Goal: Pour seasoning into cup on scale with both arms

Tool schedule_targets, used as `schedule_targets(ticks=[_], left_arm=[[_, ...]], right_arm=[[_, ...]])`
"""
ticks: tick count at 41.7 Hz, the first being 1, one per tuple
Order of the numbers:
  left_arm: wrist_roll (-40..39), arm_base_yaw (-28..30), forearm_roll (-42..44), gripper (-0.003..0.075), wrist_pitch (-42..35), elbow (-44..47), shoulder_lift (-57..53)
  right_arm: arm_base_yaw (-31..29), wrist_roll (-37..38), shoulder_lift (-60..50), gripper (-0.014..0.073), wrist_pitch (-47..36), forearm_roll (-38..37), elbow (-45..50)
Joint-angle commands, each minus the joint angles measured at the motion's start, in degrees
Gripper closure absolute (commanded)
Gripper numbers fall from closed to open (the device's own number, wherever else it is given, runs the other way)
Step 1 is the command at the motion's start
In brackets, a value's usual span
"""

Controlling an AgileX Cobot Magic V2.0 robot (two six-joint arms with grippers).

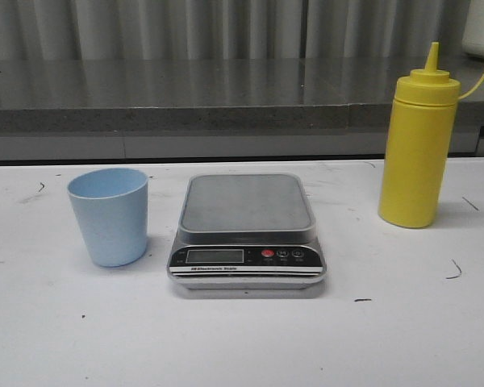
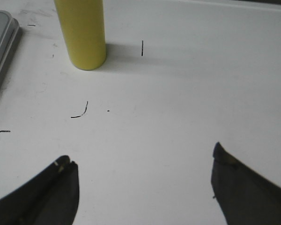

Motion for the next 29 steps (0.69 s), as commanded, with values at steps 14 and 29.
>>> schedule_targets(ticks=[14,29], left_arm=[[1.4,-11.1,-0.4,0.0218,-0.8,-11.6,21.8],[1.4,-14.1,-0.4,0.0218,0.7,-23.9,47.8]], right_arm=[[-0.2,-0.5,0.6,-0.0006,-3.3,-0.1,-1.5],[-0.2,-0.5,0.6,-0.0006,-3.5,-0.1,-1.5]])
